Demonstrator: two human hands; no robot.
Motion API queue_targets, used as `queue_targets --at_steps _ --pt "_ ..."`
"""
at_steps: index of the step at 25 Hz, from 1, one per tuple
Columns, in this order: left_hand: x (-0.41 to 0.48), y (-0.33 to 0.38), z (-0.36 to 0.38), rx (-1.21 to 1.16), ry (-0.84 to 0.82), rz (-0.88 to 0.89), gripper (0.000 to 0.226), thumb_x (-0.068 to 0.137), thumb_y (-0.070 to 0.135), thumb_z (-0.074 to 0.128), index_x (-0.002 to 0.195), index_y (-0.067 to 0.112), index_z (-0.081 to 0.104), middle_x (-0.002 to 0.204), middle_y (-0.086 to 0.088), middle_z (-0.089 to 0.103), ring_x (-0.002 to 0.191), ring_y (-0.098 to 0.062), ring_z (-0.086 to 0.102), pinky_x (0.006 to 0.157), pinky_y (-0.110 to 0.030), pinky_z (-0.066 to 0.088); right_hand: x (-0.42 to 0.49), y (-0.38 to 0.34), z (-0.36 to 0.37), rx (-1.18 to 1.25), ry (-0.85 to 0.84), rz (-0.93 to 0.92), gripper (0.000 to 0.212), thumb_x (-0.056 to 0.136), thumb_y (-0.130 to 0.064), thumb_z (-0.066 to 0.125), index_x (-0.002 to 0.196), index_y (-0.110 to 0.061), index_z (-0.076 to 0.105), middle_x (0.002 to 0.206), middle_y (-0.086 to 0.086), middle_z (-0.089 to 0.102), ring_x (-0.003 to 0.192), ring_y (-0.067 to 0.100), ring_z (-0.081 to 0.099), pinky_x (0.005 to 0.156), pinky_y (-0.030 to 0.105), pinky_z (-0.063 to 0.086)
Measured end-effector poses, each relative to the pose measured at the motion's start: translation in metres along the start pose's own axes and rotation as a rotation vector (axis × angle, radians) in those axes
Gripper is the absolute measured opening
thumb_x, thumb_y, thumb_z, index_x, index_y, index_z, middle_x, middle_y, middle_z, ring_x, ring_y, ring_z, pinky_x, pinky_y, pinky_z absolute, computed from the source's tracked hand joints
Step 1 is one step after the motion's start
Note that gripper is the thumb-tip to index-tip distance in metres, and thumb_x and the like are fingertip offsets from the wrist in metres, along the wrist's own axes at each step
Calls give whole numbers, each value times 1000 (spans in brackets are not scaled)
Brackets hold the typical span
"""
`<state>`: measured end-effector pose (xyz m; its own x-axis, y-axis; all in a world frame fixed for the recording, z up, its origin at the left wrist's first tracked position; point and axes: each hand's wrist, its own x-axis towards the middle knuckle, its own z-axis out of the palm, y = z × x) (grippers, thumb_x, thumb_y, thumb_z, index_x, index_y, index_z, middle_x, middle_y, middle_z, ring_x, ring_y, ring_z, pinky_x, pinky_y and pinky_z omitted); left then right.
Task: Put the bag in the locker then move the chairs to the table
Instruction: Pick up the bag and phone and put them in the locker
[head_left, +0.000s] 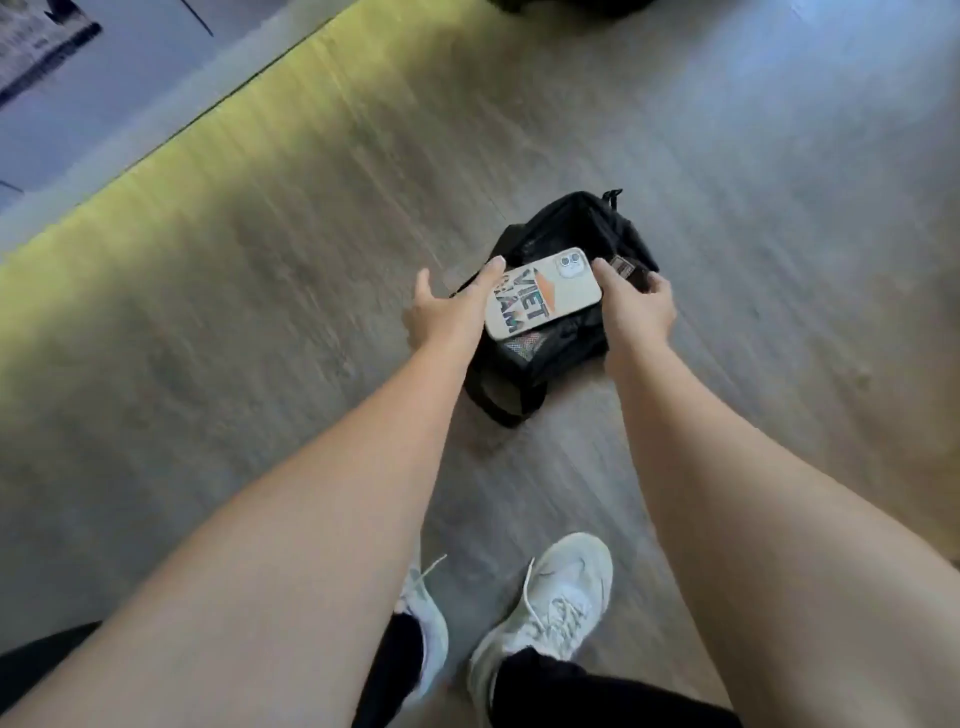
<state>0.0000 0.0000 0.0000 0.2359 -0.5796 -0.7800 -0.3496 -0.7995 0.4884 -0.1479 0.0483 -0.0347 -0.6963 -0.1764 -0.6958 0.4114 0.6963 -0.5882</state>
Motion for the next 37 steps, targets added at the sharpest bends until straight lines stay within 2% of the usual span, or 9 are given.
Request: queue_targets --at_steps 4,6,12,15,19,22,29,33,37 --pt "56 -50 40 -39 -4 -357 162 17 79 80 153 46 -2 165 -8 9 148 -41 14 111 -71 15 61 34 18 -21 -19 98 116 57 -55 85 152 -37 20 161 5 12 143 33 24 115 51 27" --pt "70 -59 56 -162 -80 -369 166 15 74 84 152 46 -5 163 -4 17 145 -42 25 102 -79 19 76 39 26 -27 -39 99 121 56 -51 88 152 -38 16 162 8 7 144 37 22 114 54 25" --pt "132 -73 88 -320 -34 -238 154 -7 64 89 134 45 29 130 -3 61 115 -33 61 85 -69 46 78 20 36 -4 -85 115 125 55 -37 93 150 -35 11 154 12 18 128 35 40 98 55 41" --pt "106 -59 76 -442 -54 -161 126 15 46 98 126 33 41 112 -7 69 91 -28 72 72 -62 57 79 27 41 136 -82 98 115 56 -23 93 145 -33 21 135 6 45 102 25 47 86 41 44" --pt "86 -38 64 -485 -66 -29 70 57 11 94 109 19 49 96 -11 73 67 -20 73 58 -40 63 70 22 48 227 -57 36 90 65 -9 87 134 -33 35 113 1 59 88 21 56 79 35 51" --pt "73 -15 46 -480 -80 36 78 62 12 92 125 13 48 100 -10 71 72 -19 73 52 -32 61 49 -6 49 243 -69 -27 85 66 -11 86 130 -37 36 99 -3 60 83 21 60 79 39 55" --pt "-104 116 -82 -507 -39 166 93 57 10 95 137 14 47 102 -9 72 59 -16 74 48 -32 58 -132 -144 -22 311 -123 -122 89 62 -22 88 130 -39 32 98 -9 57 97 26 63 89 46 55" --pt "-249 200 -178 -544 12 200 73 48 15 96 111 15 59 98 -8 75 73 -24 76 63 -45 63 -284 -253 -90 326 -182 -189 90 60 -22 88 128 -41 33 89 -17 54 94 23 64 90 45 55" --pt "-376 277 -265 -606 47 271 67 57 11 94 113 13 57 98 -6 72 79 -22 74 70 -44 63 -419 -353 -145 342 -233 -282 95 58 -23 89 132 -38 32 95 -14 56 95 20 63 94 45 53"
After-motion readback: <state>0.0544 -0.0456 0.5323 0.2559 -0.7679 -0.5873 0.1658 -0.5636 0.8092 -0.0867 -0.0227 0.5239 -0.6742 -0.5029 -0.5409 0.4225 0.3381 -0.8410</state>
